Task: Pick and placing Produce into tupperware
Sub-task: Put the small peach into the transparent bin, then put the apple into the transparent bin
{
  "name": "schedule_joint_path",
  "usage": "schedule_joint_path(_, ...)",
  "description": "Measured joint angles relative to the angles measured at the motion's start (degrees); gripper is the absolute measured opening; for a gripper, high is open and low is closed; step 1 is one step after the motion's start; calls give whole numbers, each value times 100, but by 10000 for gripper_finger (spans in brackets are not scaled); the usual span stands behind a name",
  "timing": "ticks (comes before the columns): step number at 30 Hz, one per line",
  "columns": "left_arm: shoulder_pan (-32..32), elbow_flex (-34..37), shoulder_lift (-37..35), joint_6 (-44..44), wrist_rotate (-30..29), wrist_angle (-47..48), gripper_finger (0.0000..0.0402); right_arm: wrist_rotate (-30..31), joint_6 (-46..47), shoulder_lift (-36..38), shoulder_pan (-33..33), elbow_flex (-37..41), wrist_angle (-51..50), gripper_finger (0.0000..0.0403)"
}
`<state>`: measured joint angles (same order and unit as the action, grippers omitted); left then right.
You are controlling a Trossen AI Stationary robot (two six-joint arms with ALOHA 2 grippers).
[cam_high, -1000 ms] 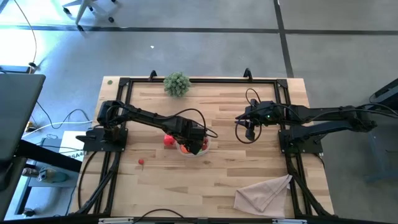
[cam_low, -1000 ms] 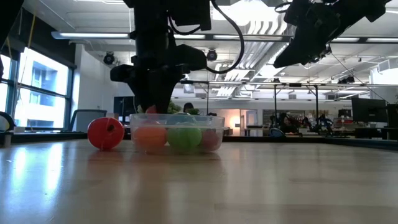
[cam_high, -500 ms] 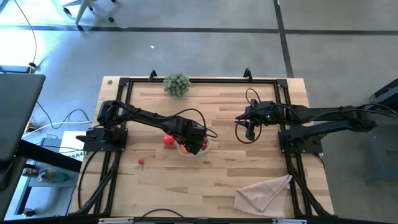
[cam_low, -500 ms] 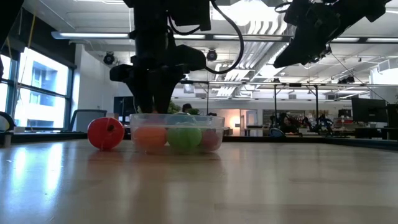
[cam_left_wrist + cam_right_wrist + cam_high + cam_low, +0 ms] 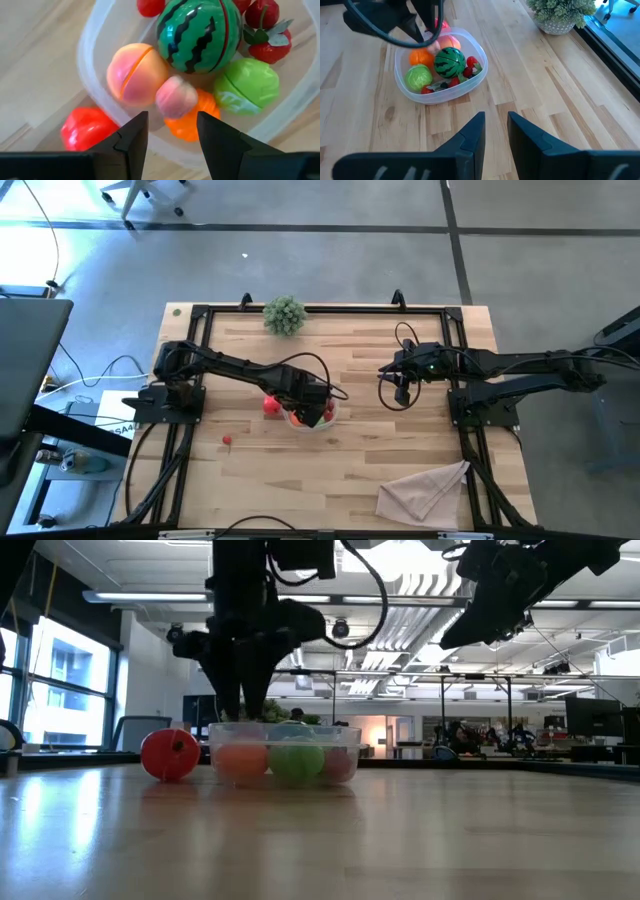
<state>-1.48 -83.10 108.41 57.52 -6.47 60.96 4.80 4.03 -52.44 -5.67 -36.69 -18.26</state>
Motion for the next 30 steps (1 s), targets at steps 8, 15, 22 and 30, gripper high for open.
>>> schedule_joint_path(8, 0, -534, -17, 67, -13, 777, 165, -2, 0, -1, 0, 1, 0, 71)
schedule_joint_path(15, -2, -985, -16, 675, 11, 2156, 183, -2, 0, -1, -1, 1, 0, 71)
schedule_joint_path(22, -5, -1113, -386, 1399, 127, 2894, 169, 0, 0, 1, 0, 0, 0, 71)
schedule_joint_path(30, -4, -583, -1331, 2376, -40, 2891, 176, 0, 0, 0, -1, 0, -7, 71)
